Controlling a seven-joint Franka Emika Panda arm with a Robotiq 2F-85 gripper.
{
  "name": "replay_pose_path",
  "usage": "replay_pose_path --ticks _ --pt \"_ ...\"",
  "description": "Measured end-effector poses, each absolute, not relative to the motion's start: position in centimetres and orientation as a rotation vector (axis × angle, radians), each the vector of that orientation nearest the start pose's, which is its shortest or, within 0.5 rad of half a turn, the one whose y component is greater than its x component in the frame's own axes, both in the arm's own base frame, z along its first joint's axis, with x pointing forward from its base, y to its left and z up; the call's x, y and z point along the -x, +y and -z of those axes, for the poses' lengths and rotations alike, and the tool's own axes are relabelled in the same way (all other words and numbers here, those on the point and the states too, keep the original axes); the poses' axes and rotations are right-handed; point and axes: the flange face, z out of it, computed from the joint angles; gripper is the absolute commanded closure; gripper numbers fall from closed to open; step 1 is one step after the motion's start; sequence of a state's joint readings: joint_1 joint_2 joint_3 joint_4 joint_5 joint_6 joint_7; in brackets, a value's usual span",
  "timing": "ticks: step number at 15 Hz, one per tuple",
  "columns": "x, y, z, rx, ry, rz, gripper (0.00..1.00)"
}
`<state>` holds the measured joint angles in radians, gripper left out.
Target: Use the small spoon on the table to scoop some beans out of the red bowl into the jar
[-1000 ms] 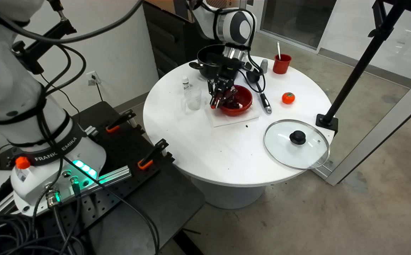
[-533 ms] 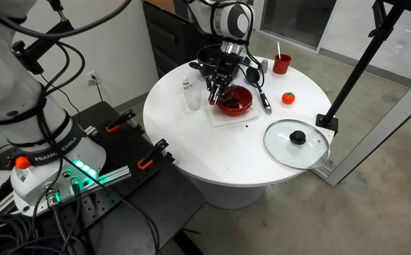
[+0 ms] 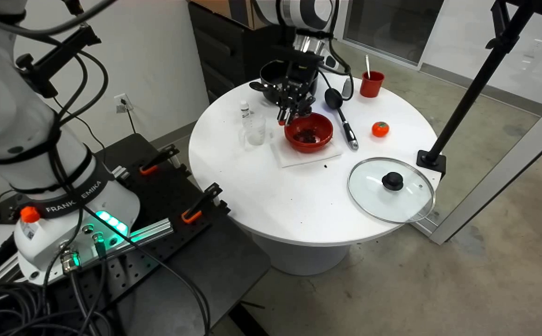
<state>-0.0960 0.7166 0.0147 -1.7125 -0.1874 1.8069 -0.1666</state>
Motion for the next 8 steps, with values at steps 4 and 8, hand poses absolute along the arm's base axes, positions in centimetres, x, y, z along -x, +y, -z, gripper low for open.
replay_pose_path --ticks 4,8 --pt "-58.2 -8.2 -15.3 3.053 -0.24 -0.99 0.95" --pt "-57.4 -9.2 -16.9 3.074 -0.215 -0.94 0.95"
